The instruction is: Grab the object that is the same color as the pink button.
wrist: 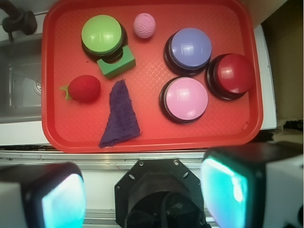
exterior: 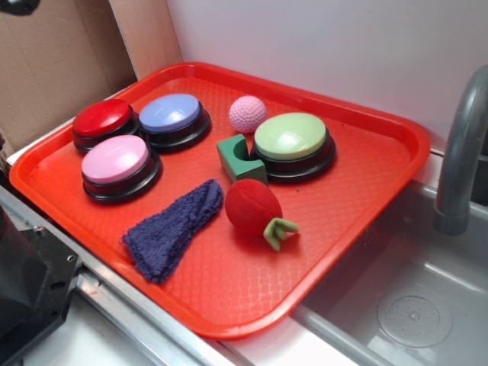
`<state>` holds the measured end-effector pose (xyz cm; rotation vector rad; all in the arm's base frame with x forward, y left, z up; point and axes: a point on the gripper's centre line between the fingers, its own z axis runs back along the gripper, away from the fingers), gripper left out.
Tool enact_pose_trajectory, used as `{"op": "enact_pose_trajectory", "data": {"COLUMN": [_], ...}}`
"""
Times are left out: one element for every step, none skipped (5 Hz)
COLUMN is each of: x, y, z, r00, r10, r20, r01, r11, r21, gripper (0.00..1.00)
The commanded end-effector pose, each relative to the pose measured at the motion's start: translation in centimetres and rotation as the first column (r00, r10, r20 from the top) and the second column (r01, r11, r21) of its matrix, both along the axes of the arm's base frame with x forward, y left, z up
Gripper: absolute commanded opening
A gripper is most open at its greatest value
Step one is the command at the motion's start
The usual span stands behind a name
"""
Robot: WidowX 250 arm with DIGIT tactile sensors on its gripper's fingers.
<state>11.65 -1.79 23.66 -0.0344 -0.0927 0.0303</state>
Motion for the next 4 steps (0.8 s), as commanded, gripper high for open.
{"op": "enact_pose_trajectory", "data": {"x": [0.0, 3.3, 7.4, 10.8], "y": [0.0, -0.6, -0.7, 0.1], "z": [0.0, -0.7, -2.2, -4.0], "r00": [1.000, 0.996, 0.998, 0.999], "r10": [0.000, 0.090, 0.047, -0.014], "r20": [0.000, 0.014, 0.029, 0.048], "r01": [0.000, -0.091, -0.049, 0.008], "r11": [1.000, 0.995, 0.997, 0.991], "r21": [0.000, 0.050, 0.066, 0.134], "gripper": [1.00, 1.00, 1.00, 1.00]}}
